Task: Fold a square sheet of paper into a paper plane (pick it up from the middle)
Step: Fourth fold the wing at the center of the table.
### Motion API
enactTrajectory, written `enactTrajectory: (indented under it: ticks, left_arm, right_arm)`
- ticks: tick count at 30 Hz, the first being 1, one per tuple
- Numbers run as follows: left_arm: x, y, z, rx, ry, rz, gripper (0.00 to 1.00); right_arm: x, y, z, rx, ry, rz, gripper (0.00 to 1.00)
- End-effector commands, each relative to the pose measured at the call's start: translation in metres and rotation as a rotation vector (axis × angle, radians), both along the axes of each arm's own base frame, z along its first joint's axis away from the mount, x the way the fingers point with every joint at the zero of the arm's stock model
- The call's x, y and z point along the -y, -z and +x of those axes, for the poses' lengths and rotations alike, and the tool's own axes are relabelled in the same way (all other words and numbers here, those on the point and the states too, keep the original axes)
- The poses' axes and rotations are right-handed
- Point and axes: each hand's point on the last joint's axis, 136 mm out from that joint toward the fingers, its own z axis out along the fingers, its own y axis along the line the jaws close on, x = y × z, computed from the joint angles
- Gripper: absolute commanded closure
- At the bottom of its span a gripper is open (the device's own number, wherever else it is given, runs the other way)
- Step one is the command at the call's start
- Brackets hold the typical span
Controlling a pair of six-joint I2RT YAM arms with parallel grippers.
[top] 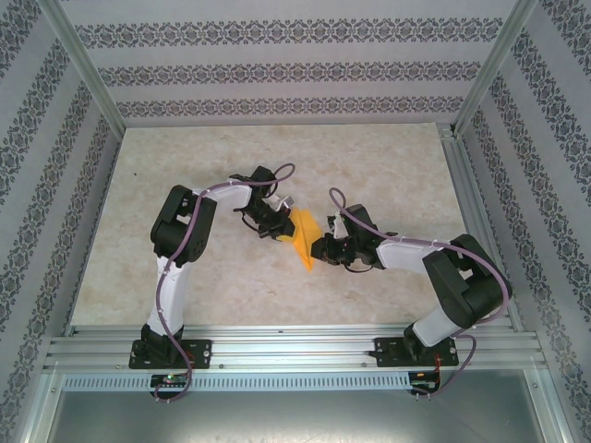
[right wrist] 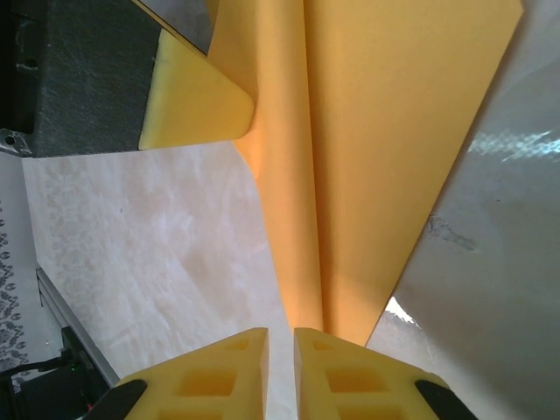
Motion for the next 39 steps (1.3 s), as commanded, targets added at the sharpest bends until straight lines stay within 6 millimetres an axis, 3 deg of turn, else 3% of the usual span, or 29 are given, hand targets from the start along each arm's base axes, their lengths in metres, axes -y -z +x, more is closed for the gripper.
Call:
enactTrajectory:
  ticks: [1, 25, 39]
  left_arm:
    - [-0.003, -0.025, 0.011, 0.049, 0.009, -0.049, 1.0]
    - [-0.017, -0.003, 0.022, 0.054, 0.053, -0.002, 1.0]
    - [-0.01, 0.0, 0.03, 0.059, 0.067, -0.041, 1.0]
  right_arm:
    - [-0.007, -0.002, 0.003, 0.024, -0.017, -0.003, 0.83]
    - [-0.016, -0.001, 0.005, 0.019, -0.022, 0.015, 0.86]
    - [-0.024, 0.001, 0.011, 0.011, -0.021, 0.048, 0.86]
